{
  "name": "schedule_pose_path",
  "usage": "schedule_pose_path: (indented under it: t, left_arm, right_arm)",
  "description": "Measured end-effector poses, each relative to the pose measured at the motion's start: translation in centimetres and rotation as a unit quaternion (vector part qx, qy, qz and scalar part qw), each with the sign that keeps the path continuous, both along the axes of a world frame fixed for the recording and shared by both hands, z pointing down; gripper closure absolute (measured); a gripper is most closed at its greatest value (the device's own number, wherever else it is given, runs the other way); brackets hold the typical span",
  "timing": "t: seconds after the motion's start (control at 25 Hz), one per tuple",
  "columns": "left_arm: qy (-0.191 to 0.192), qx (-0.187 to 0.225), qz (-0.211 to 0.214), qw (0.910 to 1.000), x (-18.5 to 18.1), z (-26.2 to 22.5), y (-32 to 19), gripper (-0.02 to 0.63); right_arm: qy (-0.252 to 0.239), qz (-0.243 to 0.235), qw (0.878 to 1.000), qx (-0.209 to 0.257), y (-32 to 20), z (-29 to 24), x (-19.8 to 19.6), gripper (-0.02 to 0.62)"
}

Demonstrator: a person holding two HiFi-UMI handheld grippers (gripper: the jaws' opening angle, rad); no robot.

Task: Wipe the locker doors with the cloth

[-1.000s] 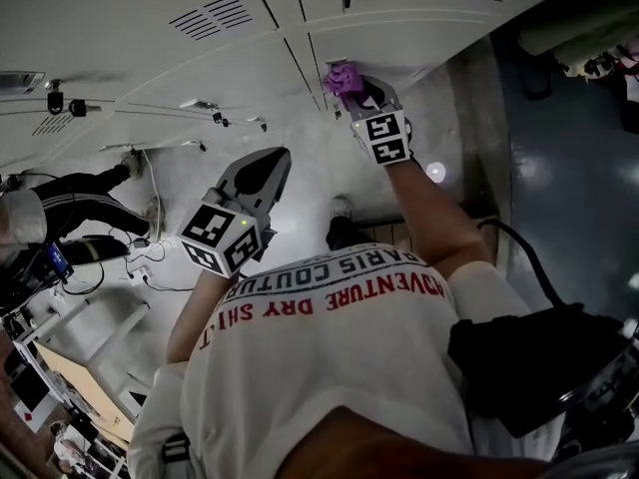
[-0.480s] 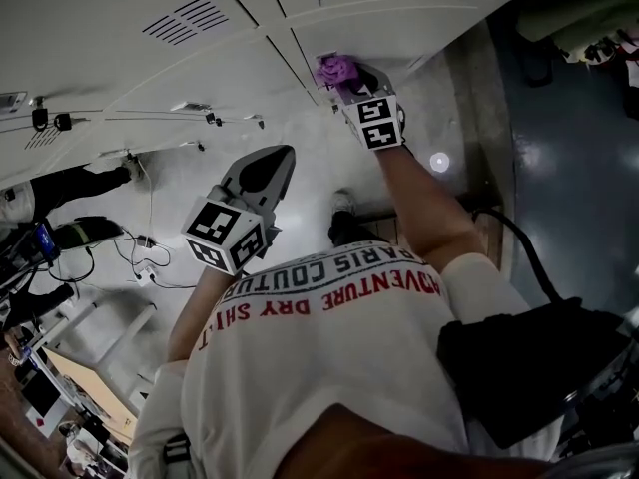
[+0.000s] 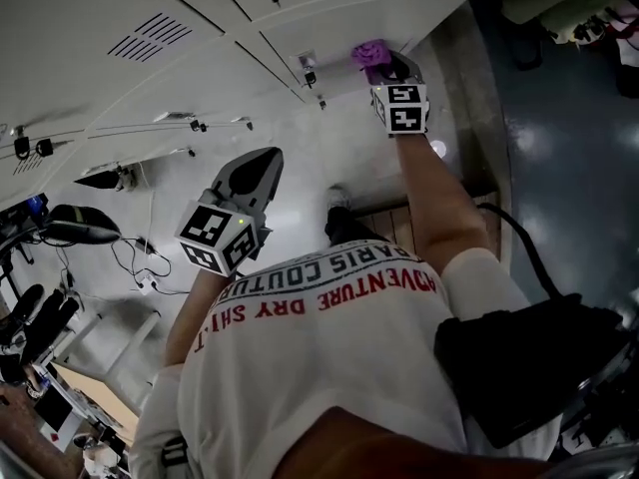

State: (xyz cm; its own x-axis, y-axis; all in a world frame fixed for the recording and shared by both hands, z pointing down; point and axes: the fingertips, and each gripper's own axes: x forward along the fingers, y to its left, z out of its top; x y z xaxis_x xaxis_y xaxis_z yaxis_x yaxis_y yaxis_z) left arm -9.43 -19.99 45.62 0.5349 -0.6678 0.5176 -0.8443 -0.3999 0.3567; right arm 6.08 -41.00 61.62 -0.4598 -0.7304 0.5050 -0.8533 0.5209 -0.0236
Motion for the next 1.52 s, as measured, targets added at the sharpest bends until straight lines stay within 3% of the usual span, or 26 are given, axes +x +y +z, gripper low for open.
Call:
schedule_pose_path:
  t: [0.2, 0.48, 0.68, 0.96, 1.16, 1.28, 1.4, 1.52]
  left_arm:
    - [-0.005, -0.009, 0.001, 0.9999, 0.1, 1.2, -0.2, 0.606]
    - [-0.008, -0.009, 0.005, 0.9999, 0.1, 1.4, -0.4, 0.606]
    - [-0.003, 0.000, 0.007, 1.0000, 0.2, 1.3, -0.4, 0.606]
    - [0.005, -0.001, 0.000, 1.0000, -0.6, 2.9, 0.4, 0.606]
    - [0.017, -0.022, -0.009, 0.9996, -2.1, 5.0, 0.5, 0.606]
    - [0.015, -0.014, -0.009, 0.9997, -3.0, 5.0, 0.0, 0.606]
    - [0.010, -0.012, -0.012, 0.9998, -4.3, 5.7, 0.2, 0.606]
    - [0.001, -0.027, -0.018, 0.9995, -5.9, 7.3, 0.7, 0.606]
  right_arm:
    - [0.022, 0.056, 0.998, -0.013, -2.2, 0.8, 5.7, 0.509]
    - [0.030, 0.047, 0.998, -0.011, -2.4, 0.9, 6.2, 0.509]
    - [0.015, 0.027, 0.999, -0.012, 0.8, 1.0, 5.5, 0.509]
    - [-0.022, -0.053, 0.998, -0.022, 7.7, 2.0, -2.0, 0.509]
    - [-0.039, -0.103, 0.993, -0.032, 10.4, 3.1, -9.0, 0.509]
    - [-0.042, -0.128, 0.990, -0.031, 11.1, 4.0, -12.5, 0.509]
    - [-0.047, -0.130, 0.990, -0.035, 10.8, 5.6, -15.1, 0.509]
    - [-0.054, -0.104, 0.992, -0.041, 9.2, 7.0, -16.5, 0.509]
